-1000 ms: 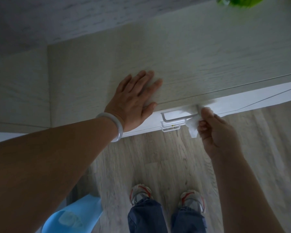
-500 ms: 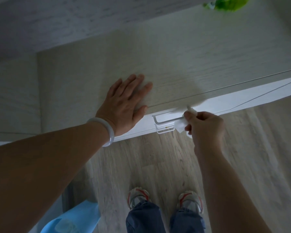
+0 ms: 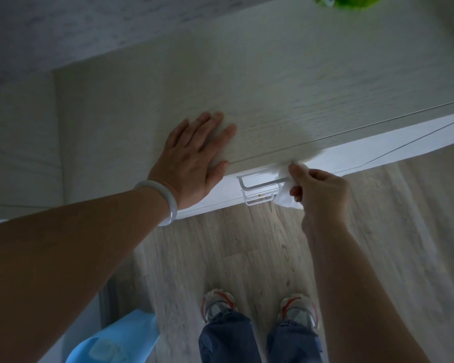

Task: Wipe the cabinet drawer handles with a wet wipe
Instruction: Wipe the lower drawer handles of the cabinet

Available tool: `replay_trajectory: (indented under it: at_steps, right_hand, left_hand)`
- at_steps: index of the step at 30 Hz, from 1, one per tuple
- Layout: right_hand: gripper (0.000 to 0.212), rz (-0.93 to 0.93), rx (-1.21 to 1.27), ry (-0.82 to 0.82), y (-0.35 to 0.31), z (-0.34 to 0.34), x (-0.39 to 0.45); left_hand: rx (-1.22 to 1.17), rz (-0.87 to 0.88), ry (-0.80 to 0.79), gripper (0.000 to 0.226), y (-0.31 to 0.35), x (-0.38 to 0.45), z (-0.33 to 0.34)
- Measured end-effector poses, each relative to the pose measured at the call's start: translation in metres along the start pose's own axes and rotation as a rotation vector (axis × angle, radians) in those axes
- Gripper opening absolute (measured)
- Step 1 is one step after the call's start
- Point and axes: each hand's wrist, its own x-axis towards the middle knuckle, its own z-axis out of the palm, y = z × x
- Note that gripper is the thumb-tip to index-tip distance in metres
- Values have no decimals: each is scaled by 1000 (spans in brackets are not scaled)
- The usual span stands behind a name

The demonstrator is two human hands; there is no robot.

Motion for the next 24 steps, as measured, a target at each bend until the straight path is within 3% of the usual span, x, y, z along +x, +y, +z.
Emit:
replay_trajectory:
  at_steps: [6,9,14,18,24]
  right_hand:
    - [22,206,464,116,23,37,-29]
    - [21,325,596,83,29,62,-46]
    - [15,318,547,-26,27,41,-38]
    - [11,248,631,67,14,18,-11]
    - [19,395,534,-98,32,61,-49]
  left_hand:
    - [5,-17,-11,60,1,0,-1]
    - [13,-22,-5,60,2,-1,-1]
    - [19,-14,5,59,1,-1,-1]
    - [-1,-7,23,59,1,0,0]
    - [26,-15,13,60,0,0,0]
